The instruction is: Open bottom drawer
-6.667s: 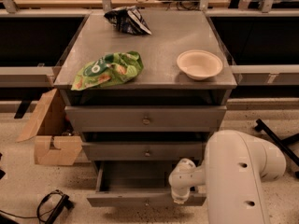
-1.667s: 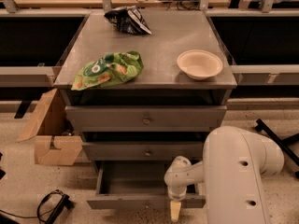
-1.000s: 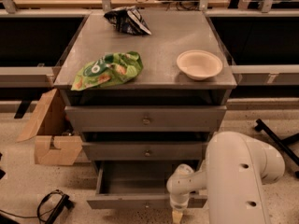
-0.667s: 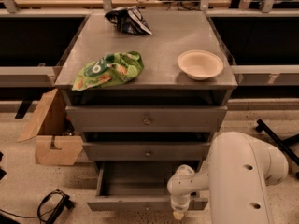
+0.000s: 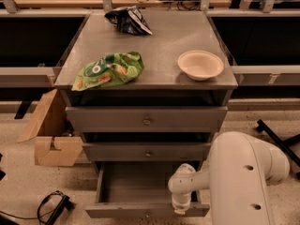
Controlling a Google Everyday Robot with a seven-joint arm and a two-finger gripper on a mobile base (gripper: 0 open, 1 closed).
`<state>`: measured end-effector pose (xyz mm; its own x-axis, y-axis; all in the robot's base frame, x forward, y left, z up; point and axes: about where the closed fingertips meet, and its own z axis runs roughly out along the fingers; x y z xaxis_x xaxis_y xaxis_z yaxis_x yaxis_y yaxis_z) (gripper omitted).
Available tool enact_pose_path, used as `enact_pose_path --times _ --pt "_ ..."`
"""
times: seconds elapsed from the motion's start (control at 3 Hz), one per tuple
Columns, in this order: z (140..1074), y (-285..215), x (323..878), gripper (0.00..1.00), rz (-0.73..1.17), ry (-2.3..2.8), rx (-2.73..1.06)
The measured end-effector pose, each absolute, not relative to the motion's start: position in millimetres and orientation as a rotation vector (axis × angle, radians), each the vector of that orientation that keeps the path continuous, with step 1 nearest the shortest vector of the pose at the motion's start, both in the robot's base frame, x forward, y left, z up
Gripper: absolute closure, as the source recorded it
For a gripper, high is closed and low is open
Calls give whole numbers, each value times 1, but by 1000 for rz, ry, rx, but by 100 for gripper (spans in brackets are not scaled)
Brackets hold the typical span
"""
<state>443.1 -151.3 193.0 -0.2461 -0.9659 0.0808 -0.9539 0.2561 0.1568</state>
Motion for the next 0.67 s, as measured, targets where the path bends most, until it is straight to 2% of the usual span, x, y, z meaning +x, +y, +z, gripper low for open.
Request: enact_pose_path --times 0.67 --pt "199 -150 445 100 -116 -2363 1804"
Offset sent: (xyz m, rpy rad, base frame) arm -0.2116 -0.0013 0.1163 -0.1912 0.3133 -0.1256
